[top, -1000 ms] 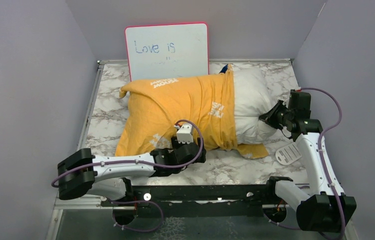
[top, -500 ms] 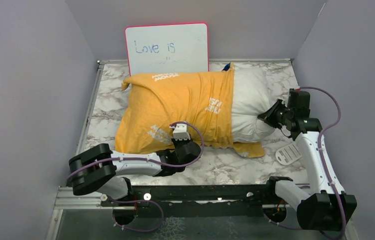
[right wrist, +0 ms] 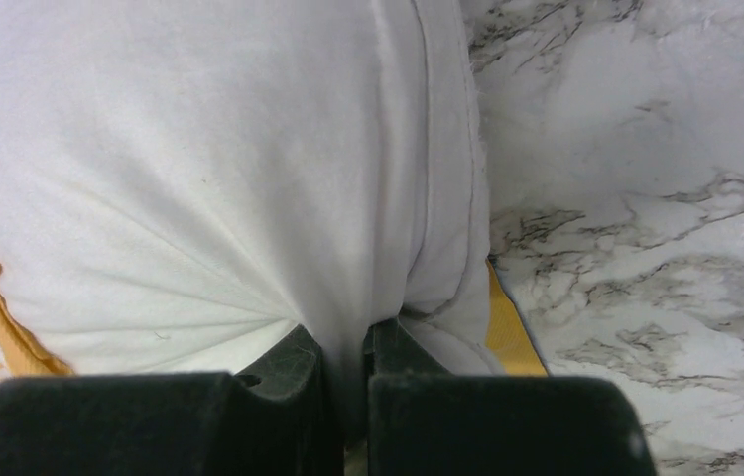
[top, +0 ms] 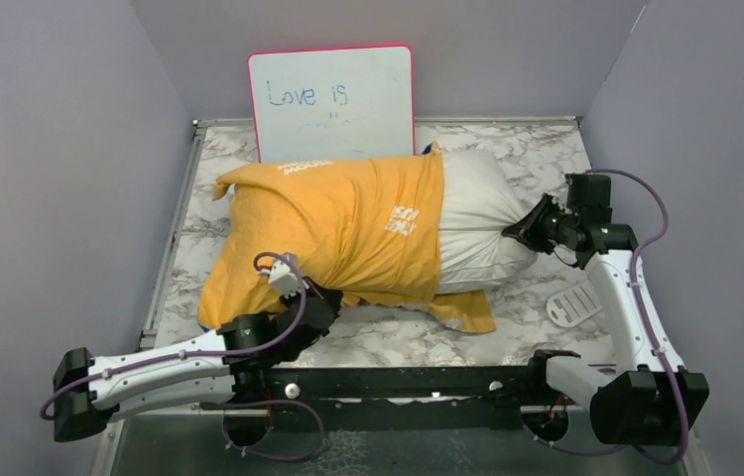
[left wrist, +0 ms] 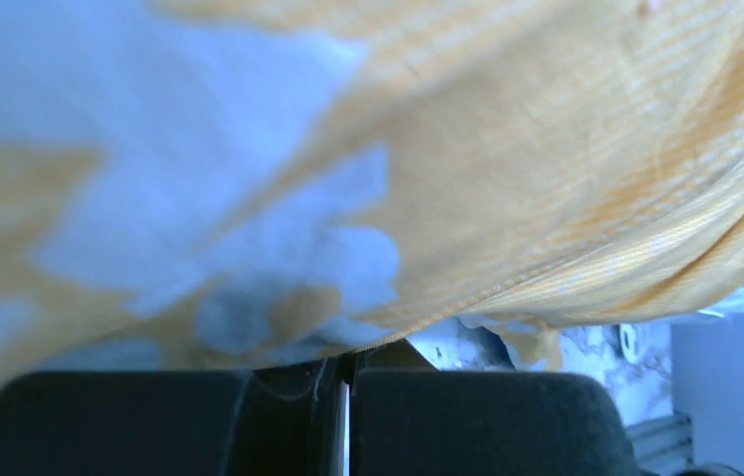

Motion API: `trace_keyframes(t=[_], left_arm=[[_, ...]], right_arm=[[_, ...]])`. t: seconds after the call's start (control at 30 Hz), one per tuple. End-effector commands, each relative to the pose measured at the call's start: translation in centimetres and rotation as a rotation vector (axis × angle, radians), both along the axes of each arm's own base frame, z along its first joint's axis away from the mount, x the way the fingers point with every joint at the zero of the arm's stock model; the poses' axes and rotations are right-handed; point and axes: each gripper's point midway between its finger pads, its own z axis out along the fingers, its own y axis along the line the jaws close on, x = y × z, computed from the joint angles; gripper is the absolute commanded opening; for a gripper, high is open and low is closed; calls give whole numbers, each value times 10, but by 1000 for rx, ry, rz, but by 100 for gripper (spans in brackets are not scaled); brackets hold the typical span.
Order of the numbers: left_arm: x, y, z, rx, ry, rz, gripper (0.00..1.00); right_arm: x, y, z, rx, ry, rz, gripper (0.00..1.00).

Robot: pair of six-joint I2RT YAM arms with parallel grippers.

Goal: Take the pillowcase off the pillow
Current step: Remove the pillow from the pillowcase.

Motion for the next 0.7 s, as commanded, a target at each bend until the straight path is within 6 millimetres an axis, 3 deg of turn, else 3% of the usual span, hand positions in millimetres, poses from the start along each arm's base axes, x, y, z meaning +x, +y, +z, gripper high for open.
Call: trace_keyframes(t=[0.0, 0.13, 0.23, 0.4, 0.53, 0.67], left_arm=[[-12, 77, -29, 196, 38, 122, 0], [-11, 71, -18, 218, 26, 78, 0], [-9, 50, -11, 273, 15, -21, 0], [-5, 10, -4, 313, 14, -139, 0], [-1, 0, -7, 348, 22, -140, 0], [0, 0, -9, 351, 23, -129, 0]], right_arm=[[32, -63, 22, -170, -124, -231, 1], [31, -56, 23, -151, -142, -195, 1], [29, -45, 25, -120, -149, -126, 2], [25, -34, 41, -116, -148, -30, 28], [19, -12, 77, -74, -243, 118, 64], [8, 11, 107, -17, -339, 242, 73]])
